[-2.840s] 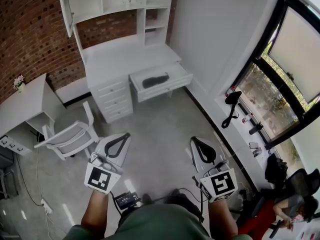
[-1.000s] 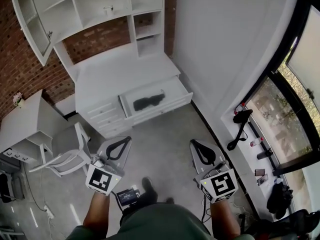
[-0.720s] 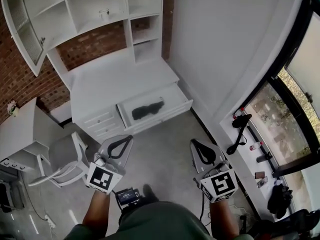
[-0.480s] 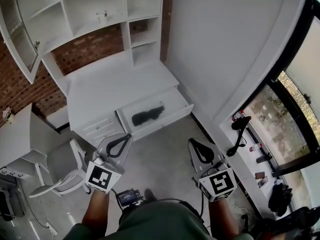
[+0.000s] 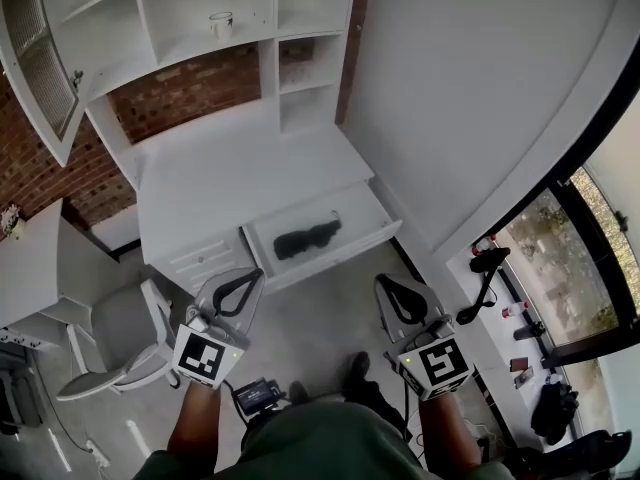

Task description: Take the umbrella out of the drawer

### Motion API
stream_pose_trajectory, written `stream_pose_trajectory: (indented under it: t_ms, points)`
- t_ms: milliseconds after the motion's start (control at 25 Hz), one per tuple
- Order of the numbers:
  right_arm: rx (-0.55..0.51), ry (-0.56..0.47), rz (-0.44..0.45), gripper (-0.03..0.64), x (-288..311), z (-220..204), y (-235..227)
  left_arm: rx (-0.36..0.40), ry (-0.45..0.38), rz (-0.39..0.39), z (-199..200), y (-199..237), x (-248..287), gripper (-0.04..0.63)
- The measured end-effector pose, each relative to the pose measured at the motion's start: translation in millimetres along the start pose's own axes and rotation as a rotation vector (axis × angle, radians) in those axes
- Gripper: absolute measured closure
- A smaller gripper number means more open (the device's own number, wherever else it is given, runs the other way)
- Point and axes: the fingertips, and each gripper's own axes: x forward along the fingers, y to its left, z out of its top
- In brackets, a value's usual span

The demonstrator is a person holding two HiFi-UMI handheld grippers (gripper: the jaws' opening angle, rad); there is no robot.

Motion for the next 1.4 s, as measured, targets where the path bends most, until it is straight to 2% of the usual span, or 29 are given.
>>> stream_pose_trajectory:
  t_ms: [200, 400, 720, 880, 1120, 1400]
  points:
    - [0.002, 0.001, 0.061, 0.611, 43.1, 2.8, -15.6, -0.056, 0.021, 0.075, -11.1, 25.8, 11.1, 0.594]
    - [-0.02, 0.017, 0.153, 0.611, 81.6, -5.1, -39.4, -0.051, 0.065, 0.135, -28.4, 39.4, 37.8, 0.594]
    - [-0.003, -0.003, 0.238, 0.611, 117.7, -14.5, -137.9, -0.076, 0.12, 0.197, -32.6, 42.0, 139.3, 0.594]
    - [-0.027, 0.001, 0.304, 0.611, 143.5, -27.7, -166.7, -0.075, 0.135, 0.247, -40.6, 53.5, 172.2, 0.594]
    - [-0.022, -0.024, 0.391, 0.611, 163.4, -35.0, -192.7, -0.063, 0.174, 0.317, -43.5, 57.6, 198.0, 0.594]
    - [0.011, -0.011, 0.424, 0.61, 192.8, -45.1, -196.8, -0.066, 0.211, 0.314, -53.7, 74.5, 211.4, 0.594]
